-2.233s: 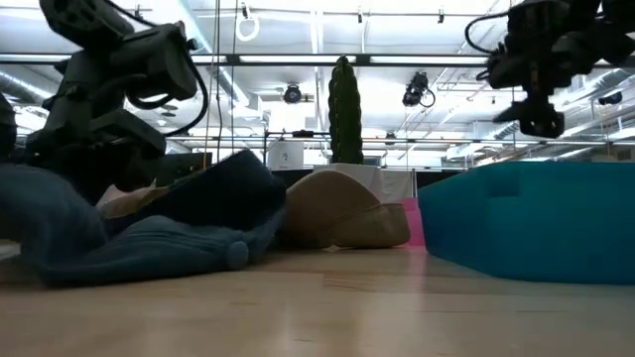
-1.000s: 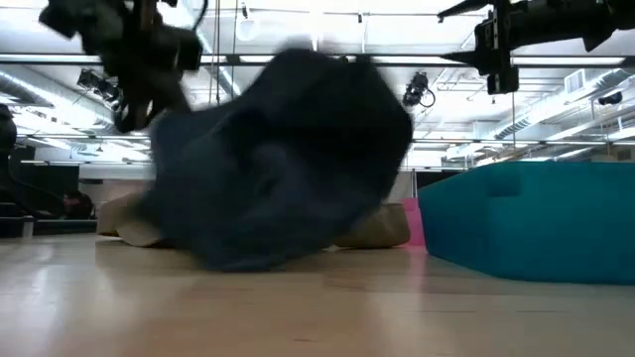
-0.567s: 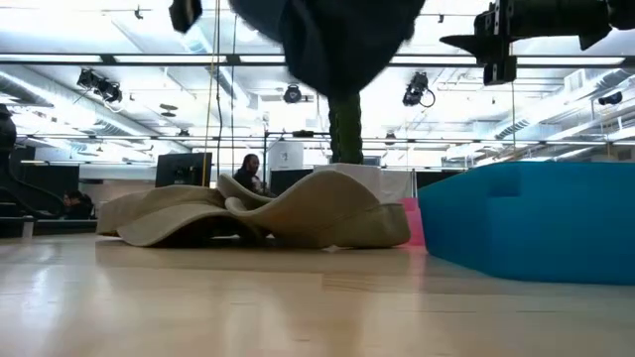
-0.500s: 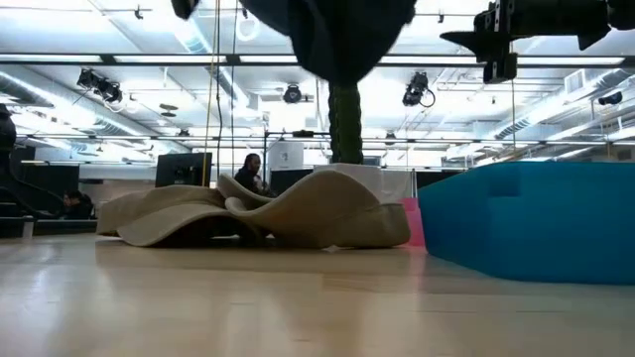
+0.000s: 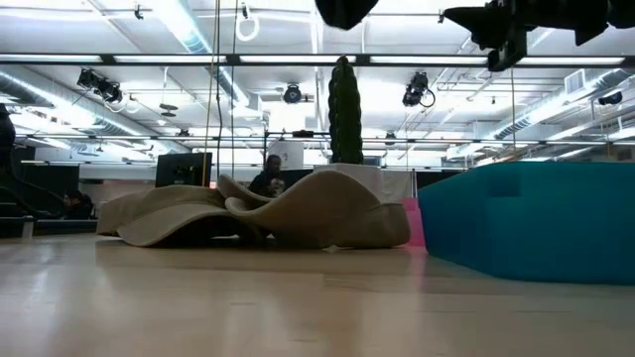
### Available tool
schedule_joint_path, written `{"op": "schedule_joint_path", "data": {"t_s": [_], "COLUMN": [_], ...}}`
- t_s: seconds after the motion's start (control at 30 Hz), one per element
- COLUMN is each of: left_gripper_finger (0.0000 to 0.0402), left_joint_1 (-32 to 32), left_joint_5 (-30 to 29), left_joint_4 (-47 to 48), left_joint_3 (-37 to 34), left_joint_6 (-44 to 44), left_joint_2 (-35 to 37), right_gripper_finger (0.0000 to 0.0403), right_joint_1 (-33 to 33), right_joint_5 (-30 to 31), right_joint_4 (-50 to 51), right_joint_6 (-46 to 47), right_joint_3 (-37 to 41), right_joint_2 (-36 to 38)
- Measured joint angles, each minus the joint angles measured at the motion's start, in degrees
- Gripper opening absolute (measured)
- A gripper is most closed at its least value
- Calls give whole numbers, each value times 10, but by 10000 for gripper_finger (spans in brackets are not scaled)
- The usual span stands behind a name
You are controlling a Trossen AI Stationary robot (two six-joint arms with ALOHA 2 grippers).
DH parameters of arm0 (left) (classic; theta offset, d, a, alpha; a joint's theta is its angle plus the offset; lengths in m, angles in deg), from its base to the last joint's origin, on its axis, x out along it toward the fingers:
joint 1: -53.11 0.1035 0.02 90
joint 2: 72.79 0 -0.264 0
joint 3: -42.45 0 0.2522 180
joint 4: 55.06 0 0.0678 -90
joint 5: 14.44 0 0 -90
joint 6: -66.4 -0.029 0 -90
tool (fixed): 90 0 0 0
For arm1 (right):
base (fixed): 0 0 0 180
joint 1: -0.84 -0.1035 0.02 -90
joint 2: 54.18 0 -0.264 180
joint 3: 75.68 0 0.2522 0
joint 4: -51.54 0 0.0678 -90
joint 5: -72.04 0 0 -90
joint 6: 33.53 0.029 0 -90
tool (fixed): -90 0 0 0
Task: Pick & Place hat
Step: Put the blue cap into the pink bin
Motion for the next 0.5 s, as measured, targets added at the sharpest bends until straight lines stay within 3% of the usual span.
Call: {"op": "schedule_joint_path", "data": {"t_s": [0.3, 0.5], "left_gripper_finger": [1, 1], "left_joint_1": [4, 14], "left_joint_5": [-5, -9], "left_joint_4": [-45, -98], "left_joint_3": [0, -1], "left_joint_6": [-86, -134], "left_joint_2": [-42, -67], "right_gripper_finger": [283, 317], "right_joint_1": [-15, -33], "right_joint_5": [45, 30], "right_joint_4": [-198, -210], "right_joint_6": [82, 87], "right_joint_3": [0, 0], "right_joint_2": [-62, -94]}}
